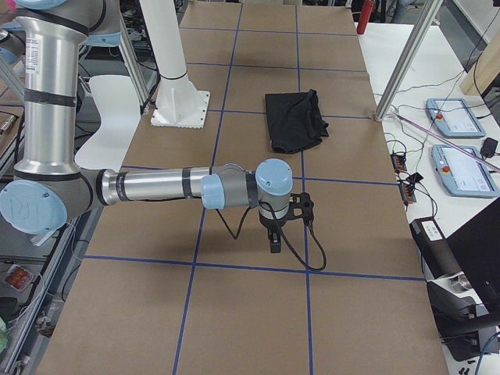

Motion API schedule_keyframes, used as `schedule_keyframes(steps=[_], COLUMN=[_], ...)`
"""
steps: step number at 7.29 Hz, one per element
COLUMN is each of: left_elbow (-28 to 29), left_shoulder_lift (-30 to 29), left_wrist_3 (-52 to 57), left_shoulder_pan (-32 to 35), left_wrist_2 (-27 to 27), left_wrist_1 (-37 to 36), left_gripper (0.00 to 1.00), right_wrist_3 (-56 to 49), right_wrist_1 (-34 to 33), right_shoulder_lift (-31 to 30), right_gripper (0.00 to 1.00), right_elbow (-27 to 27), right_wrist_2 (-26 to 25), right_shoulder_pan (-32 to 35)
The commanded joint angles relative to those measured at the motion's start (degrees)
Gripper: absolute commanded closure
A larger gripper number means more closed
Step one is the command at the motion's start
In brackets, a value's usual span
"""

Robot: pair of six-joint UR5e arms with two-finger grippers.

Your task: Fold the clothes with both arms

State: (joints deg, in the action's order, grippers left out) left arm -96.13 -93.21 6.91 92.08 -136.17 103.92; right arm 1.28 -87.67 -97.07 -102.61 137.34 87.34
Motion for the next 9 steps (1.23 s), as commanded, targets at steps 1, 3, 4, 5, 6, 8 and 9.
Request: schedule_keyframes(steps=[1, 3, 4, 5, 6, 8, 9], left_elbow=[-1.15, -2.04, -2.30, -2.91, -3.09, -3.44, -4.32], left_shoulder_lift=[0.22, 0.04, 0.13, 0.22, 0.22, 0.22, 0.22], left_wrist_3=[0.04, 0.21, 0.30, 0.30, 0.30, 0.30, 0.13], left_shoulder_pan=[0.03, -0.06, 0.03, 0.03, 0.03, 0.03, 0.03], left_wrist_2=[-0.06, -0.15, -1.37, -2.25, -2.43, -2.44, -2.26], left_wrist_1=[0.14, 0.32, 0.49, 0.41, 0.49, 0.41, 0.32], left_gripper=[0.00, 0.00, 0.00, 0.00, 0.00, 0.00, 0.00], right_wrist_3=[0.13, 0.04, 0.04, 0.04, 0.04, 0.04, 0.04], right_wrist_1=[0.13, 0.30, 0.39, 0.39, 0.48, 0.48, 0.48], right_shoulder_lift=[-0.31, -0.31, -0.31, -1.27, -1.36, -1.36, -1.36], right_gripper=[0.00, 0.00, 0.00, 0.00, 0.00, 0.00, 0.00], right_elbow=[0.04, -0.04, 0.05, -0.21, -0.57, -0.48, -0.57], right_wrist_2=[1.71, -0.39, -0.49, -0.15, 0.03, -0.14, -0.06], right_shoulder_pan=[0.90, 0.99, 0.99, 0.99, 1.07, 0.99, 0.99])
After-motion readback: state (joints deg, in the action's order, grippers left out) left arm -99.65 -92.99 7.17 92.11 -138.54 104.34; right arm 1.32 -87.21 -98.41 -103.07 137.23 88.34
